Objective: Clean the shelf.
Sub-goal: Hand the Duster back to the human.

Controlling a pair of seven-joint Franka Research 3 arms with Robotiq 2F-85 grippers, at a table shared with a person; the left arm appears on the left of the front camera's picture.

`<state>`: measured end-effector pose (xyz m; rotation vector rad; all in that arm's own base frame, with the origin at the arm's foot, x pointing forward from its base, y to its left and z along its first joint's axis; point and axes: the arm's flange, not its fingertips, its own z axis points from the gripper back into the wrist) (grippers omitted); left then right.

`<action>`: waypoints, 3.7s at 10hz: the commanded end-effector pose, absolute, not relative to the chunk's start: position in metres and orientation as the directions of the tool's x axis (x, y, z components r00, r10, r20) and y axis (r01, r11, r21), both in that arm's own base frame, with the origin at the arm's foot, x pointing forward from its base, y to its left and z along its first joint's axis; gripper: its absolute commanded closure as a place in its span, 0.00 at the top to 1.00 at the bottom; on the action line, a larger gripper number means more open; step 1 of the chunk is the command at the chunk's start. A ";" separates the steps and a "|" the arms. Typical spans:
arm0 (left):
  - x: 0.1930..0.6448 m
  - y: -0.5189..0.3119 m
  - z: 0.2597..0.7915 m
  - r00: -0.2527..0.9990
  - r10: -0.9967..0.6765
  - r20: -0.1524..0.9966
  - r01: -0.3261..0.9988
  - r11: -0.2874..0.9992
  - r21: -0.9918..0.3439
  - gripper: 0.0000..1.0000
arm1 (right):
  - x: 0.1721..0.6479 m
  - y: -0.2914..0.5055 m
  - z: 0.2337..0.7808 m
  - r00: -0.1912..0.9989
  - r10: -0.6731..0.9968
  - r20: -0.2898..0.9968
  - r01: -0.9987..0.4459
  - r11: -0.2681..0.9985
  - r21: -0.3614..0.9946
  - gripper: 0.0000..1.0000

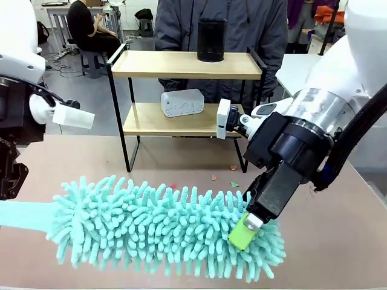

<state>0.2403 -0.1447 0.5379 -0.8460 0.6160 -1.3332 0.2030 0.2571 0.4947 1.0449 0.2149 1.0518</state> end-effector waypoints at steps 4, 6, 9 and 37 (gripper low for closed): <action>0.238 -0.143 0.538 0.175 -0.978 0.112 0.572 0.009 -0.820 0.13 | 0.204 0.255 0.493 0.495 0.805 0.327 -0.610 0.054 0.791 0.00; 0.239 -0.142 0.540 0.182 -0.977 0.115 0.575 0.011 -0.818 0.13 | 0.204 0.255 0.492 0.488 0.812 0.320 -0.600 0.046 0.799 0.00; 0.241 -0.142 0.539 0.203 -0.973 0.111 0.575 0.027 -0.817 0.15 | 0.206 0.254 0.492 0.490 0.814 0.313 -0.596 0.050 0.801 0.00; 0.283 0.157 0.515 0.721 0.488 0.491 0.431 0.238 -0.870 1.00 | 0.299 -0.097 0.418 0.939 -0.335 0.070 0.077 0.407 0.910 0.00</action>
